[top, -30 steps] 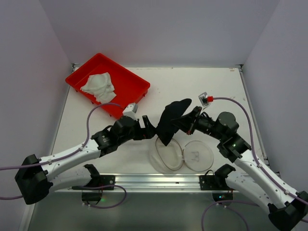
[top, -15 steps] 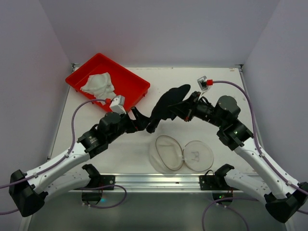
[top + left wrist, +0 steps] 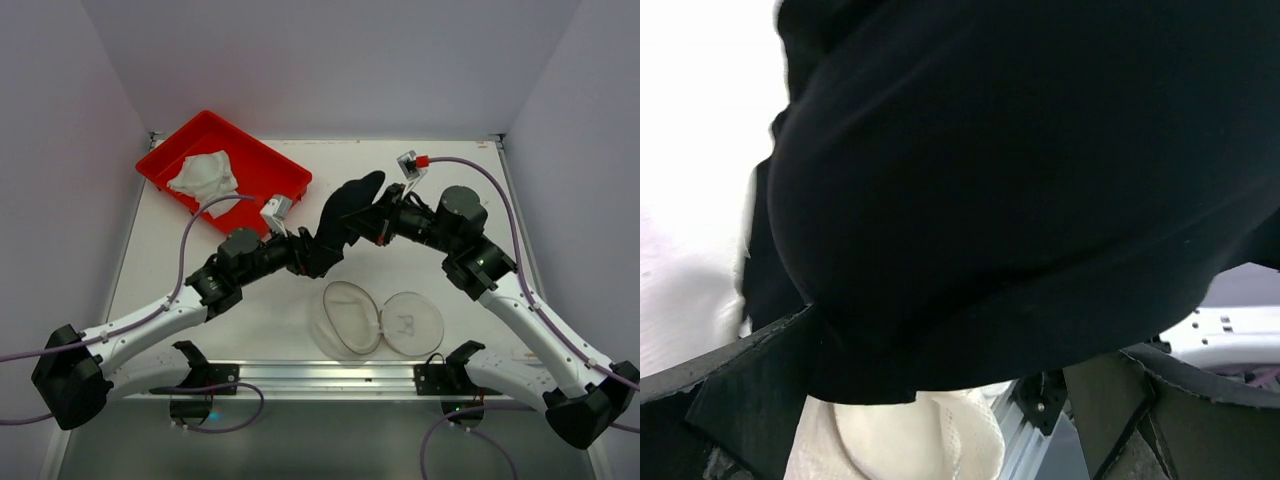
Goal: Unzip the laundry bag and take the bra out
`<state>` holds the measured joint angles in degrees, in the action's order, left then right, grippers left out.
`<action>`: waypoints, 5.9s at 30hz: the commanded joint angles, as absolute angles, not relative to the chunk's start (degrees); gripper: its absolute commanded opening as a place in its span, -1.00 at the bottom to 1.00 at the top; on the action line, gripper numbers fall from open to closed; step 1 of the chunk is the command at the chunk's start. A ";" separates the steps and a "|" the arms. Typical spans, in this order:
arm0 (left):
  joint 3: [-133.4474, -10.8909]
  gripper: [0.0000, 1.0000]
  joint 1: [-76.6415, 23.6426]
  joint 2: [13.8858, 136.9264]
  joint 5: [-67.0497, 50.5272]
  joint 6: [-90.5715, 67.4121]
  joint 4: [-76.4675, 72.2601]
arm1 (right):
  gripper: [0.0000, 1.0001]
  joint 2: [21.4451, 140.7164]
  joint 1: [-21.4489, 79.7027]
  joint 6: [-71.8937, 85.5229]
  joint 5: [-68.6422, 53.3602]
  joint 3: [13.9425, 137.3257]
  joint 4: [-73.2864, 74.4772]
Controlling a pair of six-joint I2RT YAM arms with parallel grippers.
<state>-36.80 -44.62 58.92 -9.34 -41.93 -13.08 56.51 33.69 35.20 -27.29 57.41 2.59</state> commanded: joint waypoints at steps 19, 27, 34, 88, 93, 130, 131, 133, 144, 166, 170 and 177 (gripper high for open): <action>-31.47 -0.91 -42.37 55.82 -6.16 -43.94 -27.94 | -1.00 52.73 33.57 37.79 -24.88 44.66 -2.99; -31.02 -1.00 -39.73 52.21 -3.52 -43.42 -28.21 | -0.45 54.49 33.66 37.97 -22.06 40.34 -3.08; -32.52 -1.00 -35.87 53.43 -2.55 -41.23 -29.88 | 0.53 53.97 33.66 36.30 -18.02 42.54 2.62; -61.34 -0.32 -20.48 106.44 13.21 -21.71 -21.36 | 0.89 42.54 33.49 32.96 -12.48 33.22 12.56; -61.70 0.48 -20.48 101.79 10.72 -26.62 -14.79 | 0.89 43.68 33.49 34.63 -9.94 33.75 14.49; -34.10 0.22 -31.64 66.18 -14.67 -43.24 5.71 | 0.03 97.73 33.57 39.56 -10.38 58.59 6.94; -34.01 0.22 -31.81 66.53 -14.42 -43.33 5.36 | 0.03 99.21 33.57 39.03 -10.11 59.93 7.20; -33.75 0.21 -31.90 67.14 -14.06 -43.42 5.01 | 0.03 100.19 33.49 37.36 -9.76 63.26 8.17; -33.22 -0.06 -32.52 78.74 -6.78 -44.91 1.85 | 0.43 91.33 33.22 33.04 -0.28 61.98 17.22; -32.96 -0.48 -32.43 76.38 6.59 -42.28 11.86 | 0.31 72.77 26.19 54.05 6.86 34.89 24.44; -33.05 -0.49 -32.43 76.11 6.15 -41.84 11.95 | 0.13 75.40 26.28 54.49 5.10 34.45 20.66; -33.40 -0.55 -32.43 76.03 5.80 -41.13 11.69 | -0.29 80.68 26.28 55.37 3.69 34.72 18.19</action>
<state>-32.97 -32.38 77.21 4.32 -42.44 11.29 78.00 26.22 53.87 3.66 35.55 19.25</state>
